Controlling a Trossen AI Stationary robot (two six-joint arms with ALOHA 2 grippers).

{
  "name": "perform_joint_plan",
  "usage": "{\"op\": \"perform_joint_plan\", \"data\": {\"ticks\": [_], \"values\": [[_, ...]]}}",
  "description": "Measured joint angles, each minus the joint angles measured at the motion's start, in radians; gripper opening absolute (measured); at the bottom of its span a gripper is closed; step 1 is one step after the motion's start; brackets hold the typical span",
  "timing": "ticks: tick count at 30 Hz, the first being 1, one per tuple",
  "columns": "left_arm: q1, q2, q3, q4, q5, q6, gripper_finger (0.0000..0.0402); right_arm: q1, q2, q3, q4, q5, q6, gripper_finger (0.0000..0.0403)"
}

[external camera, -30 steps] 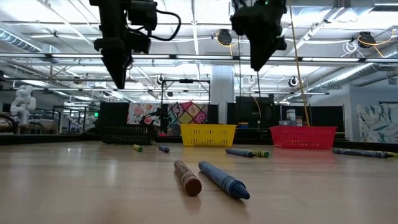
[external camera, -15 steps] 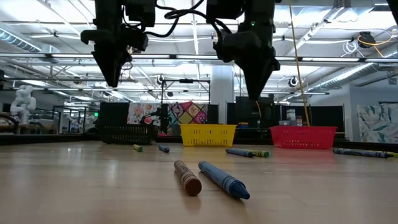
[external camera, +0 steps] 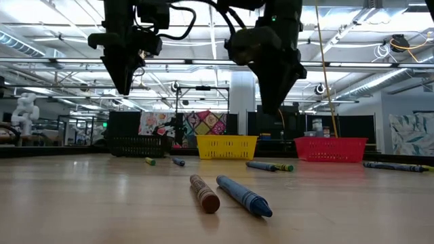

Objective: Sort crayons
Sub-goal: Put the green crayon into the red bin

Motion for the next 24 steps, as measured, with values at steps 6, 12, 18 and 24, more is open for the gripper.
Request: {"op": "perform_joint_plan", "data": {"ticks": [6,12,18,24], "values": [[0.0,0.0,0.0,-0.001,0.0,-0.047,0.0096,0.021,0.0,0.0,0.026,0.009,0.047,0.0105],[0.0,0.0,0.0,-0.001,0.0,-0.053,0.0096,0.031,0.0,0.0,0.036,0.059,0.084,0.0118],[0.0,0.0,0.0,-0.001,0.0,-0.043,0.0096,0.034,0.0,-0.064,0.086,0.052,0.084,0.0117],[0.0,0.0,0.0,0.0,0.001,-0.006,0.0096,0.03,0.001,-0.136,0.111,0.056,0.132,0.0117]]}}
